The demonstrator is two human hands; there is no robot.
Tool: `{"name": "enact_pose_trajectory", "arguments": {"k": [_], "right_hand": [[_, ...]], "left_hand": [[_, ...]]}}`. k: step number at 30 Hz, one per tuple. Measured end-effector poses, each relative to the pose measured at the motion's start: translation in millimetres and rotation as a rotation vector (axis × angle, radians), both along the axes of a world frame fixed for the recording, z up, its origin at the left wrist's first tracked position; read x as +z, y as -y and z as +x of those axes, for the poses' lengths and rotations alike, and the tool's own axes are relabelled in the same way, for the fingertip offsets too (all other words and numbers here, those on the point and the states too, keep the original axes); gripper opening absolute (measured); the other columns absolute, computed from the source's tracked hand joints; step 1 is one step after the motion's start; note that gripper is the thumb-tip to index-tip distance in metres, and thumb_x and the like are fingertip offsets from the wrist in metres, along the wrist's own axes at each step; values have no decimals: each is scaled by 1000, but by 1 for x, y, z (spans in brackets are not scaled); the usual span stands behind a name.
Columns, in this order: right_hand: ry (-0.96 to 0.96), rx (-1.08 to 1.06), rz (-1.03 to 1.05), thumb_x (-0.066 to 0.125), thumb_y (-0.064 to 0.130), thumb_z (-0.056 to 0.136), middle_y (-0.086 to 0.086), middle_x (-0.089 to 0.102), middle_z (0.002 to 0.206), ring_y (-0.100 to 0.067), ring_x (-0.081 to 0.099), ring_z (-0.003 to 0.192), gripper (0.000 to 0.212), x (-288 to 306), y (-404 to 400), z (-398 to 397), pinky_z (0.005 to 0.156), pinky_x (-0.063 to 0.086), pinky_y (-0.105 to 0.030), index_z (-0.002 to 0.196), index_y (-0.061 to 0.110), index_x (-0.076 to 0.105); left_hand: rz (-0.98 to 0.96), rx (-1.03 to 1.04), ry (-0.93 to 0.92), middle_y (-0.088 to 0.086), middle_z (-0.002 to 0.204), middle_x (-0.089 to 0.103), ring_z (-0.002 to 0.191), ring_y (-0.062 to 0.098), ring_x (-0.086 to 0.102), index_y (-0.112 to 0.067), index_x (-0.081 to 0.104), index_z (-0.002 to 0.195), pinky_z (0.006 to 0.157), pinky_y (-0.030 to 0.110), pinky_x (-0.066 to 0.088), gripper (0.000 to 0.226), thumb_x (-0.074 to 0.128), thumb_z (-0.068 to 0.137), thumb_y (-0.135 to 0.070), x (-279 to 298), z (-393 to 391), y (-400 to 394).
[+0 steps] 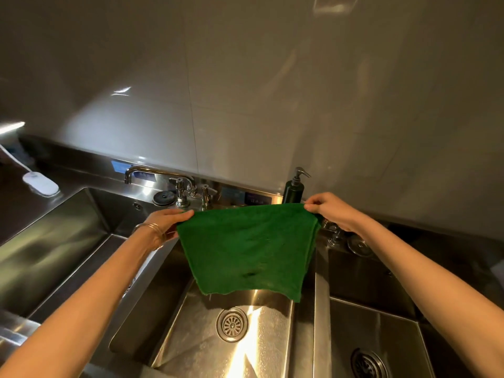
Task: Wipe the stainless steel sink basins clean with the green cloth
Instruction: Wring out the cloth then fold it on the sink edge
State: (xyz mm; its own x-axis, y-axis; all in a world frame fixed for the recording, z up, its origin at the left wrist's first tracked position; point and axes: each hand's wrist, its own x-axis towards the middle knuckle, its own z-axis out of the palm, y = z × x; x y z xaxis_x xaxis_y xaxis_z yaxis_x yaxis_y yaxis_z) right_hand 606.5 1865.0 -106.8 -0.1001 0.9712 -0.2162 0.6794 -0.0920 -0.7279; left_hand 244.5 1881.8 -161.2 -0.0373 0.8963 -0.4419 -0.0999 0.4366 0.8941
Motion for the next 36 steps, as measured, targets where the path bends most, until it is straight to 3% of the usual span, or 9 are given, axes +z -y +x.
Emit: {"name": "enact_pose_trajectory", "arguments": {"k": [3,9,12,15,22,28,32,34,36], "right_hand": [[-87,-91,-47,55,18,93,-3,64,82,-15,59,82,17,-9,2,-21,81,45,-31,81,14,66],[-159,-118,45,69,15,83,10,57,59,-2,55,58,16,0,2,-59,57,46,-13,96,5,68],[-99,-67,107,73,12,80,6,58,64,-5,57,66,29,4,5,-75,75,51,-23,107,5,65],[-38,2,184,71,9,80,5,61,71,-8,59,74,35,8,12,-87,79,46,-21,113,7,61],[2,60,240,66,7,84,0,68,83,-5,60,75,33,7,20,-93,80,47,-19,117,9,58],[-31,201,145,68,20,84,-3,71,94,-8,64,85,28,15,26,-87,80,50,-20,110,14,61],[178,305,194,78,21,73,6,60,102,-7,56,94,39,11,27,-82,74,44,-12,108,17,61],[166,284,231,77,10,73,7,60,95,-6,56,88,31,6,27,-79,72,46,-11,101,17,64],[110,251,214,73,1,74,2,65,94,-8,60,85,25,2,27,-72,72,50,-14,93,16,66]], "left_hand": [[34,-37,-177,12,81,62,68,21,60,-7,57,86,60,28,53,19,71,76,-4,0,22,3],[223,-190,-273,-6,51,45,59,14,51,-15,50,72,69,31,52,25,74,75,-8,17,69,15],[236,-228,-156,-10,36,45,42,1,51,-12,51,76,57,20,53,21,69,79,-2,30,97,24],[257,-246,-84,-8,42,56,56,9,62,-7,59,83,68,27,57,16,69,77,3,35,116,32],[515,-208,-456,-8,64,68,71,10,67,-28,66,73,79,29,53,20,80,68,-14,26,125,44],[359,-81,-182,12,87,70,78,19,68,-18,65,90,73,30,58,29,77,69,-3,28,124,48],[252,-224,27,15,93,68,75,19,67,-13,60,107,70,25,58,39,70,74,6,39,126,52],[278,-312,-76,3,78,68,66,10,65,-13,60,105,70,22,57,32,67,78,3,44,119,48],[479,-320,-451,-5,68,65,62,7,61,-19,61,95,63,20,52,19,56,86,-3,46,104,37]]}}
